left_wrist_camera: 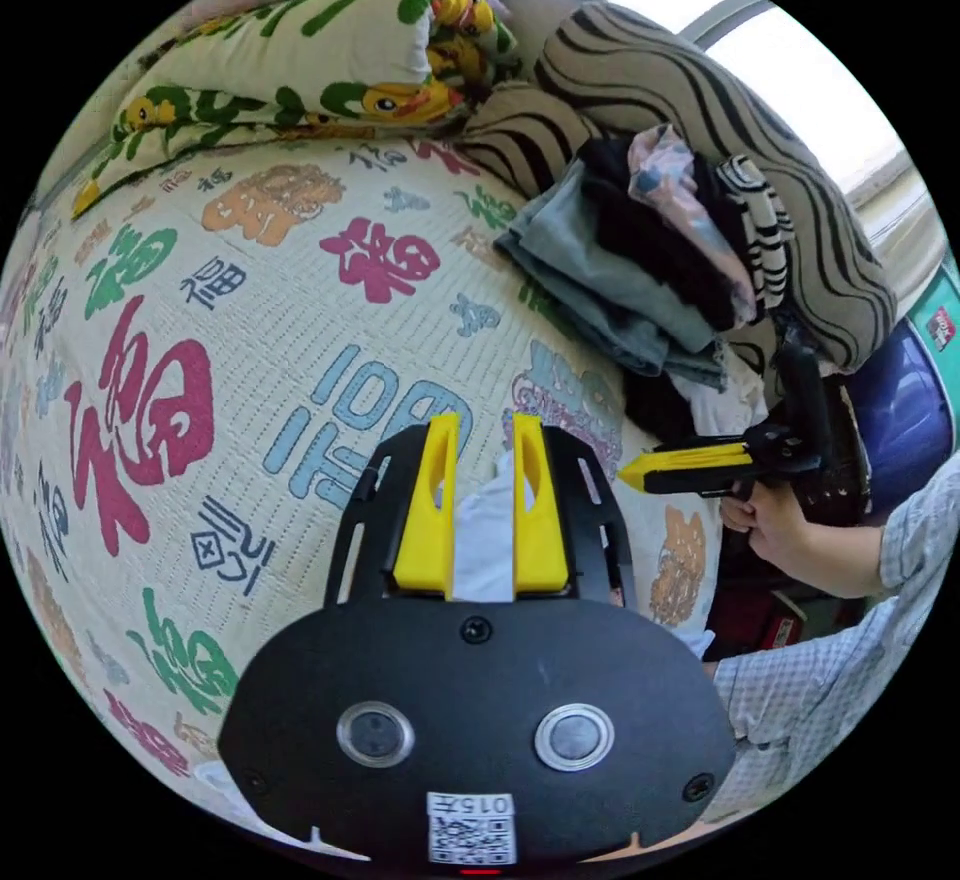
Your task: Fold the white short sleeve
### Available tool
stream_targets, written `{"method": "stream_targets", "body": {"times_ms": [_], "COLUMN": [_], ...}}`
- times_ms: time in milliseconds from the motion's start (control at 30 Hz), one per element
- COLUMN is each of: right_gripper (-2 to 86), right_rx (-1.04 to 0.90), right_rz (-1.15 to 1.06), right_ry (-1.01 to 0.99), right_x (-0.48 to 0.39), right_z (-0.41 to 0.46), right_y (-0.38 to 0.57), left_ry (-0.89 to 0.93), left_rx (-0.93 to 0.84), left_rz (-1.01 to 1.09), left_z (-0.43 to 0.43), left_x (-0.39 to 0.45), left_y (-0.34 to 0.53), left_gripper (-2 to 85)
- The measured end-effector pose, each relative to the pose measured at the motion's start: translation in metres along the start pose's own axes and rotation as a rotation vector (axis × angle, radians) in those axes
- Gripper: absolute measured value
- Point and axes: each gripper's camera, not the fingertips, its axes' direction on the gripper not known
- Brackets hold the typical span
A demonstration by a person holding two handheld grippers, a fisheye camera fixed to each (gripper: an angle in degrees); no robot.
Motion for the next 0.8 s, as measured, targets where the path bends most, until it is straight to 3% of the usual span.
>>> {"method": "stream_targets", "body": {"times_ms": [200, 333, 533, 633, 700, 800], "right_gripper": [7.5, 8.2, 7.4, 2.6, 1.0, 0.4], "right_rx": [-0.077, -0.165, -0.341, -0.480, -0.470, -0.379], "right_rz": [-0.291, -0.537, -0.776, -0.828, -0.827, -0.694], "right_ry": [-0.046, -0.067, 0.076, 0.228, 0.259, 0.236], "right_x": [-0.066, -0.130, -0.222, -0.250, -0.261, -0.267], "right_z": [0.019, 0.045, 0.114, 0.154, 0.158, 0.150], "right_y": [-0.023, -0.052, -0.068, -0.063, -0.064, -0.081], "left_ry": [0.017, -0.275, -0.456, -0.401, -0.351, -0.440], "left_rx": [0.244, 0.272, 0.122, -0.049, -0.125, -0.074], "left_rz": [-0.254, -0.536, -0.631, -0.645, -0.587, -0.523], "left_z": [-0.092, -0.151, -0.195, -0.178, -0.171, -0.187], "left_x": [-0.003, -0.024, -0.096, -0.131, -0.138, -0.135], "left_y": [0.107, 0.212, 0.251, 0.251, 0.248, 0.244], "left_gripper": [8.3, 8.8, 10.3, 5.4, 1.1, -0.2]}}
